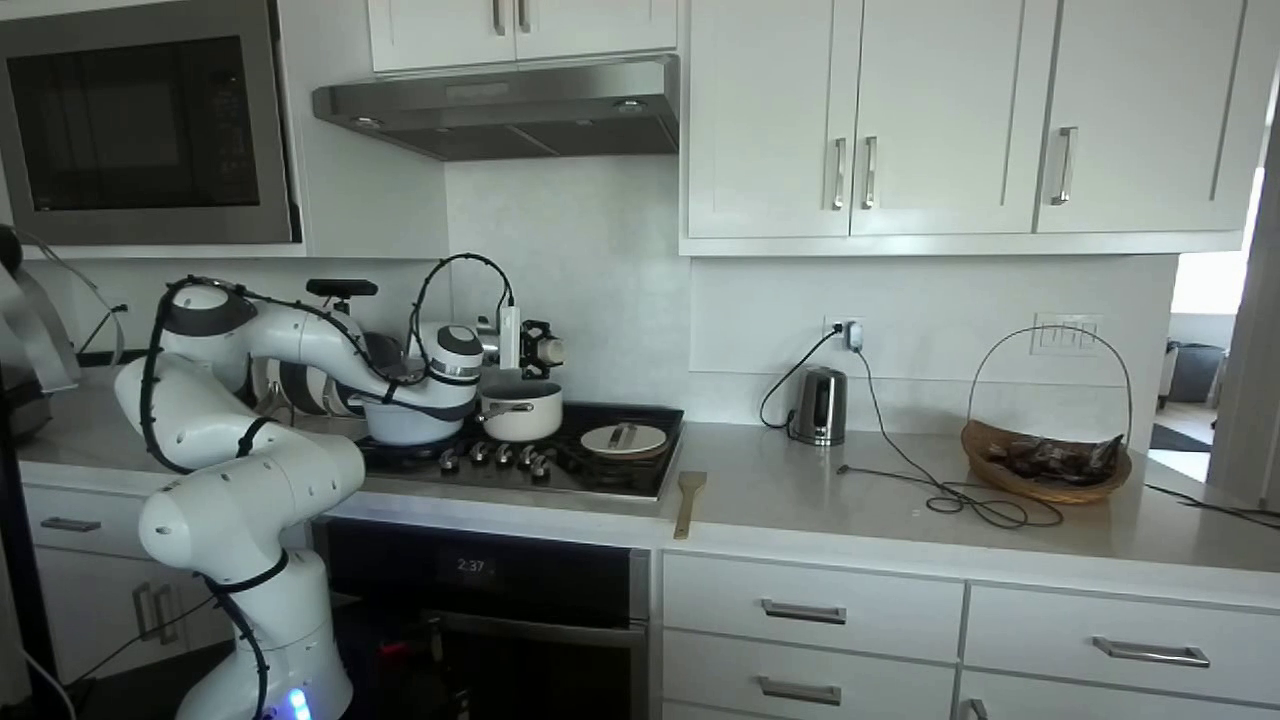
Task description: Empty the cup into the pot
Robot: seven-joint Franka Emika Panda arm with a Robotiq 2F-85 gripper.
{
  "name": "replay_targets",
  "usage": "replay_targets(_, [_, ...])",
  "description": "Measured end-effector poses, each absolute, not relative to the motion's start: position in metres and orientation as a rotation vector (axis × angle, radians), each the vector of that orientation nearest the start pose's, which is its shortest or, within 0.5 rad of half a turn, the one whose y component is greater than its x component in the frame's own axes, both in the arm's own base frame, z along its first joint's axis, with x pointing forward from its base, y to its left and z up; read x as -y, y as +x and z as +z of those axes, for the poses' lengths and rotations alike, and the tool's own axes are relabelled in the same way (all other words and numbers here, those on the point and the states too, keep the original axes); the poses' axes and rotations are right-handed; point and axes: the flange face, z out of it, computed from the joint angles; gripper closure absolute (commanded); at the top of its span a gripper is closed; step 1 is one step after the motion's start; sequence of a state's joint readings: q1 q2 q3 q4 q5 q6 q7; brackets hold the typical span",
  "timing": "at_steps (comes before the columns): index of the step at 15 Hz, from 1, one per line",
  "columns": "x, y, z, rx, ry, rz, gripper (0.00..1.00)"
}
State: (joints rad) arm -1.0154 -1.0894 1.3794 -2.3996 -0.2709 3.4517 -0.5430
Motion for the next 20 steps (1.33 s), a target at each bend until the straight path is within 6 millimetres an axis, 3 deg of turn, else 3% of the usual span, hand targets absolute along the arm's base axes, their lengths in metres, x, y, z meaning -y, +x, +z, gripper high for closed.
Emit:
replay_targets(13, [-0.344,0.417,0.443,-1.494,1.027,0.948,0.68])
replay_targets(20, [-0.350,0.426,0.439,-1.489,0.993,0.929,0.68])
